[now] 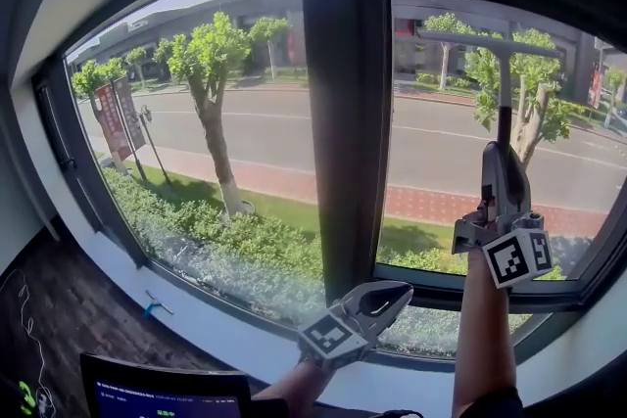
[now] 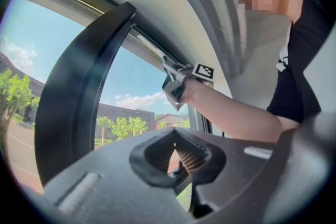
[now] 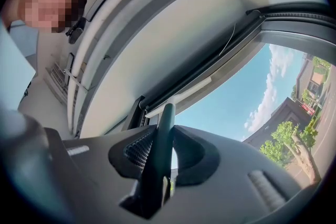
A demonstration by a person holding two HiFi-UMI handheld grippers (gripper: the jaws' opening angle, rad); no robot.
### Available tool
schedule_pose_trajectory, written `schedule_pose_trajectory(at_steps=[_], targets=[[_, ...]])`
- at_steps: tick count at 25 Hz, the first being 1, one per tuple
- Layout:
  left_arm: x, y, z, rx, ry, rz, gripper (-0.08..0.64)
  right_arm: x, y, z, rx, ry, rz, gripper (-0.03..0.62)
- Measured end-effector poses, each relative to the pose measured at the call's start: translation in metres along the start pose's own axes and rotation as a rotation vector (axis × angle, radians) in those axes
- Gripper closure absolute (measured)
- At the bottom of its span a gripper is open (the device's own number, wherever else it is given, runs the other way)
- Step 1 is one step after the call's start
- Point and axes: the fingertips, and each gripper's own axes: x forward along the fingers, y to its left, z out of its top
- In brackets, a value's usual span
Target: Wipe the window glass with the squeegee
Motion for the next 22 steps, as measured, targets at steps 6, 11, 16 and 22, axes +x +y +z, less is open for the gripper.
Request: schedule_pose_trajectory(at_steps=[6, 11, 16, 22], targets=[[-0.008, 0.015, 0.004, 0.021, 0.000, -0.020, 0.557, 0.016, 0.005, -0.003, -0.001, -0.015, -0.018, 0.492], [-0.023, 0.037, 0.016, 0.046, 0.010, -0.052, 0.557, 0.050, 0.019, -0.009, -0.007, -0.052, 0.008, 0.492], [-0.036, 0.052, 0.025, 0.054, 0.010, -0.080, 0.557, 0.067, 0.023, -0.019, -0.007, -0.072, -0.011, 0.492], [-0.043, 0.061, 0.028, 0.062, 0.014, -0.098, 0.557, 0.078, 0.020, -0.020, -0.037, -0.088, -0.042, 0.492]])
